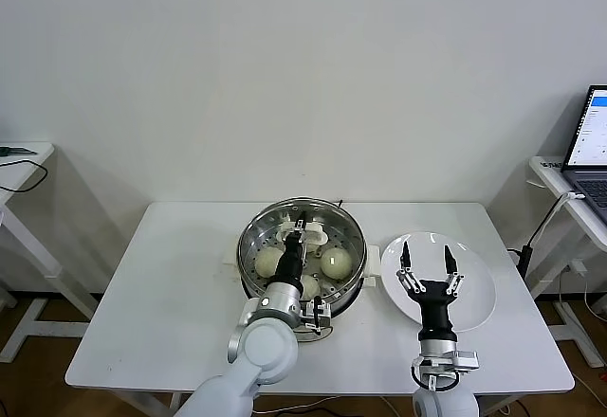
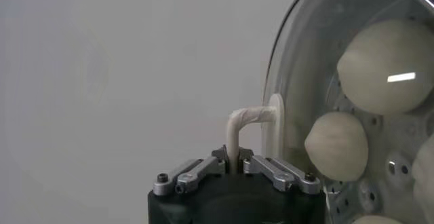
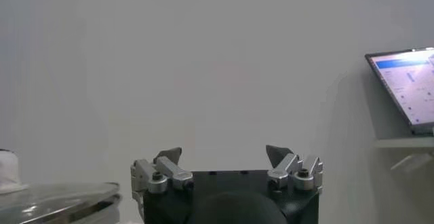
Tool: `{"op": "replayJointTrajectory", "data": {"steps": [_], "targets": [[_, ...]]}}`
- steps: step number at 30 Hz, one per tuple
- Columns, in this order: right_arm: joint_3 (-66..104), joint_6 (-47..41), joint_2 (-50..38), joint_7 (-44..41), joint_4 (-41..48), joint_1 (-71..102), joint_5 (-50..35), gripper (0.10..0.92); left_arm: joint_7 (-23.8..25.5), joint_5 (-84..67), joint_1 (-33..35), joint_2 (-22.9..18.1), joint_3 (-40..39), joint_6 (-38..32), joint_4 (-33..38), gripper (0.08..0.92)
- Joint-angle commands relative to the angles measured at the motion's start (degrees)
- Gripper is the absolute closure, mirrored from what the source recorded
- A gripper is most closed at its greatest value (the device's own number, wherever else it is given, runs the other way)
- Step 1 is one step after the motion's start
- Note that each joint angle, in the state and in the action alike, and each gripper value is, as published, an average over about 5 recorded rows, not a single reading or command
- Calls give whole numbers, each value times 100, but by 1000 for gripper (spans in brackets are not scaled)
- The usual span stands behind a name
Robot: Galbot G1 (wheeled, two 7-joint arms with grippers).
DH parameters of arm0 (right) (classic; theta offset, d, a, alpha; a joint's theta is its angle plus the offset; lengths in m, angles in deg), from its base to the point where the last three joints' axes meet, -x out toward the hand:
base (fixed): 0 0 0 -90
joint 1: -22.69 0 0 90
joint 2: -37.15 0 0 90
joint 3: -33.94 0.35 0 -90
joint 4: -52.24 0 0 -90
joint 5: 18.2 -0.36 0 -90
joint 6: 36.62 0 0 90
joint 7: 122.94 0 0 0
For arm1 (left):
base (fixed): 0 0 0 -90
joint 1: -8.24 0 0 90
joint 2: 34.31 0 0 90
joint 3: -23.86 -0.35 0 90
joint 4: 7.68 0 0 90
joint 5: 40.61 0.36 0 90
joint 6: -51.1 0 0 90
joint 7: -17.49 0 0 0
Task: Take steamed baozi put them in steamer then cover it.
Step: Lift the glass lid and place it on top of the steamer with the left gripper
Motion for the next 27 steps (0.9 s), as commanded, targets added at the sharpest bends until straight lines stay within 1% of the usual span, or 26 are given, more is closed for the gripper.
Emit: {"op": "replayJointTrajectory", "data": {"steps": [1,21,25,27], "targets": [[-20,1,8,-7,42,-9,13,203,31,57,51,1,-7,-12,13,811],[-52,15,7,-22,76,-26,31,203,-31,377,137,-46,60,-180,-103,811],[-56,14,5,-23,77,-25,33,203,-27,423,185,-17,96,-203,-13,811],[-57,13,1,-23,77,-26,32,203,-26,422,234,18,113,-196,88,798]]}}
